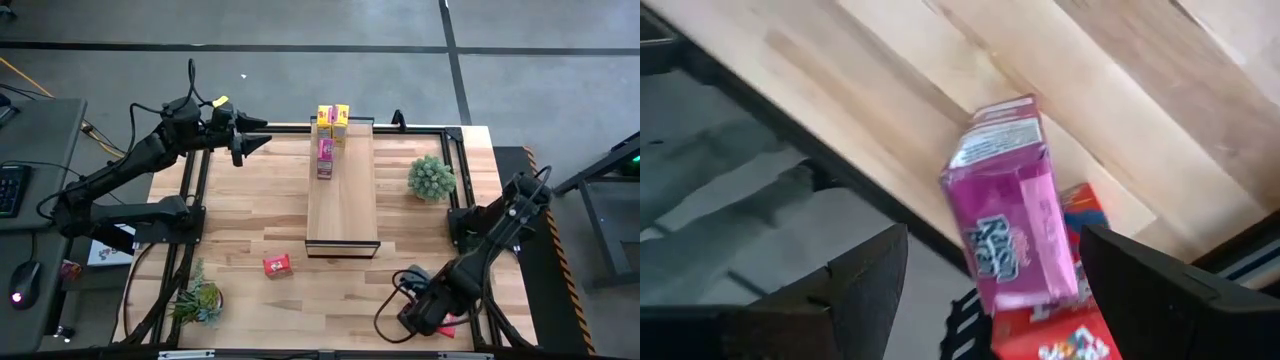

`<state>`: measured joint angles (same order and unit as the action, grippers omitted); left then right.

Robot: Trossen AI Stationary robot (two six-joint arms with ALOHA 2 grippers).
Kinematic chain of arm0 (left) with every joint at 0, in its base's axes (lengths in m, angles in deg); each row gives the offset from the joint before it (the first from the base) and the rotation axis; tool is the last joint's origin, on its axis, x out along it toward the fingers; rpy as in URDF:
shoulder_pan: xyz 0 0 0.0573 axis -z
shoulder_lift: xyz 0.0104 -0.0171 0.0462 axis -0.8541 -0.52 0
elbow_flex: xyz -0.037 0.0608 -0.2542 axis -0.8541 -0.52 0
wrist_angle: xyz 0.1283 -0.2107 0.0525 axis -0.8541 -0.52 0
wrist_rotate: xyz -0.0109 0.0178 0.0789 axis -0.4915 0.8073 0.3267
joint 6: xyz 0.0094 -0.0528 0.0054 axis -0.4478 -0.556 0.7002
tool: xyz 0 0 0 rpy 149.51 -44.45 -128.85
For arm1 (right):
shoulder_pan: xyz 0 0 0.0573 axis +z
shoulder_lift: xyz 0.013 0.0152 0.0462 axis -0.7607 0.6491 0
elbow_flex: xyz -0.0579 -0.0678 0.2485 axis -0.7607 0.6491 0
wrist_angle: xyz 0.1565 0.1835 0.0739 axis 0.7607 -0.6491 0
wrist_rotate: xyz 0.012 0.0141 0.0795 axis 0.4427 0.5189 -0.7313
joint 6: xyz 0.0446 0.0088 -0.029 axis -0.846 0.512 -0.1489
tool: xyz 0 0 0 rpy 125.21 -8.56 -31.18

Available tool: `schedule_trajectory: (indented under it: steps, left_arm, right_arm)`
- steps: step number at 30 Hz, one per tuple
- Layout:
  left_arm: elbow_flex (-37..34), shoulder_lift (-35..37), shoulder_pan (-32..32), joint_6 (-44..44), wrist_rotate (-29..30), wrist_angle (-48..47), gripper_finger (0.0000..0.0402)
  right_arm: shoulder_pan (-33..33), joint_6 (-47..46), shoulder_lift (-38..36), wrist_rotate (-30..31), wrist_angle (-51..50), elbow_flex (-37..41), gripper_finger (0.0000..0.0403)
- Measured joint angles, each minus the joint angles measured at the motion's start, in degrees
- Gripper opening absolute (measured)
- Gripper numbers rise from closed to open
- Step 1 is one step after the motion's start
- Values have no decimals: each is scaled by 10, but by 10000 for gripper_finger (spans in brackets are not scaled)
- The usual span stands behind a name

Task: Stack cereal on shelf
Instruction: Align the violet cereal box with the other violet cereal box on the shelf

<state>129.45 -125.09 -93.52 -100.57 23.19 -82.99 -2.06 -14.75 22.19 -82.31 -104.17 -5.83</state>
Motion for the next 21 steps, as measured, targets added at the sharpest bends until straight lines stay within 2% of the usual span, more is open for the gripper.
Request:
schedule_trajectory:
  steps: [21]
  left_arm:
    - [0, 0, 0, 0, 4, 3, 273]
  right_arm:
    - [33, 48, 85, -1, -21, 0, 287]
